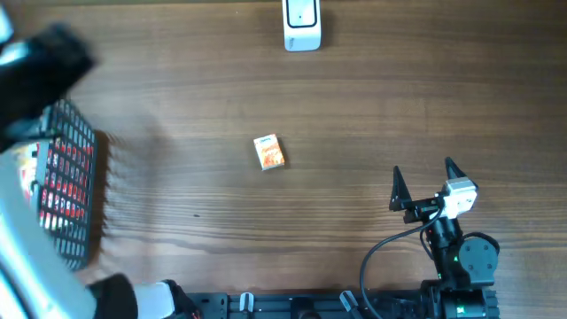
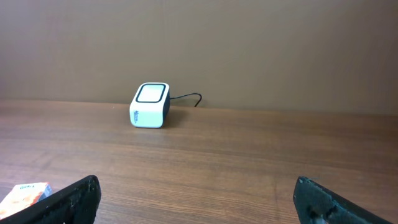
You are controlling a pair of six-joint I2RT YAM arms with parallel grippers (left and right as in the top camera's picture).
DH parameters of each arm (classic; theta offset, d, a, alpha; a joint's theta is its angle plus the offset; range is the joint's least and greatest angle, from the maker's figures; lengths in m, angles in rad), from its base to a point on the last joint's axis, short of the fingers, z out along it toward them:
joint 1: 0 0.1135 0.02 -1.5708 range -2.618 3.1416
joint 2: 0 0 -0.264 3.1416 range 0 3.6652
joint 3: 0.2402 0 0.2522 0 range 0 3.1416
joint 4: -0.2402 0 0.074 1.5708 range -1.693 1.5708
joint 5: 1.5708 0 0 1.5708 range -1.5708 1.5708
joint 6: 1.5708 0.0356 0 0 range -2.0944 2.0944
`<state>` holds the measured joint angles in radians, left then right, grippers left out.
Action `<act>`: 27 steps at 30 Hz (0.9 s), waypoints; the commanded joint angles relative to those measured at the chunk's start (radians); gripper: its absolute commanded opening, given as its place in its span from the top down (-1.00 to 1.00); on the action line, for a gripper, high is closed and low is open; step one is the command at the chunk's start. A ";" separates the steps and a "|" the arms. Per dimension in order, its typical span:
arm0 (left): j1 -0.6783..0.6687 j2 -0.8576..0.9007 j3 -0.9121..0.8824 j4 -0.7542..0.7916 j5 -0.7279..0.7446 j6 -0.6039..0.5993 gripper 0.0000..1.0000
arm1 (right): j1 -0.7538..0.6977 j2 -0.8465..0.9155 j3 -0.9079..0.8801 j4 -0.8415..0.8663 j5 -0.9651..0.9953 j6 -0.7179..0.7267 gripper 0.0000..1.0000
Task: Scan the item barcode
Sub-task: 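Reach left gripper into basket and grasp red snack bag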
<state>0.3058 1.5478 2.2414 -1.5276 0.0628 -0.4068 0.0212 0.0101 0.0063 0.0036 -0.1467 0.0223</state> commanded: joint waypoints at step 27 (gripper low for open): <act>0.547 0.604 -0.237 0.003 0.100 0.243 -1.00 | 0.004 -0.005 -0.001 0.004 0.013 0.004 -0.99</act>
<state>0.8806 2.1418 2.0975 -1.5612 0.1692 -0.1894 0.0212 0.0101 0.0063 0.0036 -0.1444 0.0223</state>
